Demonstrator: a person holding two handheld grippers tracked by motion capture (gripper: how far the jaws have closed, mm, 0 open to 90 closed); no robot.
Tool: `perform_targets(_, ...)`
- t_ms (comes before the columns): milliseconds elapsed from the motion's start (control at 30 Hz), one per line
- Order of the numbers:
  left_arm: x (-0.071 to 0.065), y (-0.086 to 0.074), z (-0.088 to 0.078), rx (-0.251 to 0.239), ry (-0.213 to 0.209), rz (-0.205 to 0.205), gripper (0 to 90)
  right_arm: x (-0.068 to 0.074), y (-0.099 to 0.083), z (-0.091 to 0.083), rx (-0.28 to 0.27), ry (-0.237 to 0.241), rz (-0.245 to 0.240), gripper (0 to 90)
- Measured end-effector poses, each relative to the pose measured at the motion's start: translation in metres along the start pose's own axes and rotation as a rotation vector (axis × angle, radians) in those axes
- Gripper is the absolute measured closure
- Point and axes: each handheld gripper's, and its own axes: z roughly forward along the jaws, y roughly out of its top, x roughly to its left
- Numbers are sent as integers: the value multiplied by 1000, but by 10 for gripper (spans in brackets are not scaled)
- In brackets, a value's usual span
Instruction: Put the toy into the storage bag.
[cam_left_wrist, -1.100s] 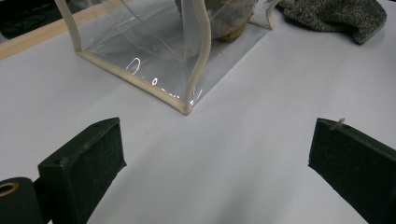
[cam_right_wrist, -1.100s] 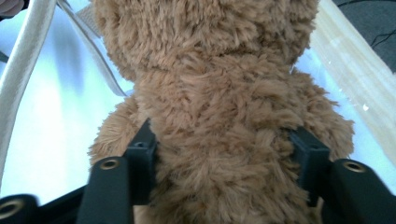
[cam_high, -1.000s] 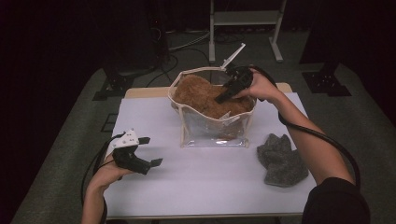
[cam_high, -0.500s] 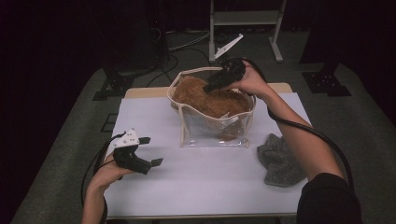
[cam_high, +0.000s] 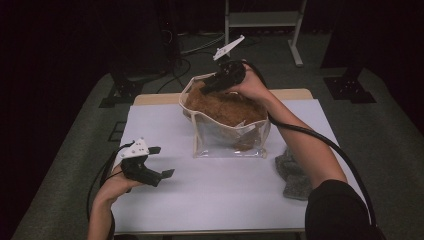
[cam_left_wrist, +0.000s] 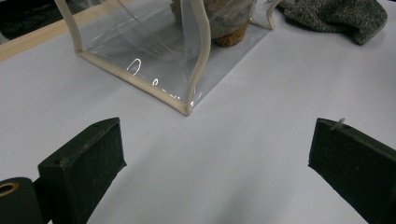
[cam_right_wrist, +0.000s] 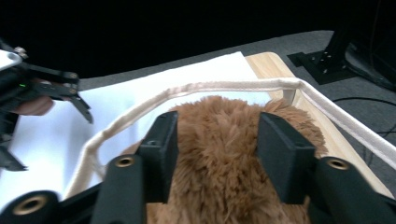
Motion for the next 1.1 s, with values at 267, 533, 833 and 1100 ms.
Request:
perform_targets(267,1,0,1,0,-2,-4,26,-2,-14,16,119,6,-8,675)
perform_targets(533,0,-1,-1,-1,1,-2,27,-2,-19,17,162,0,5,681)
perform_targets(833,-1,2,-3,-8,0,10,27,5,-12,-23,83,-5,44,540)
perform_targets(1100,-2,2,-4,-11,3,10,26,14,-26,-65,49,-23,67,496)
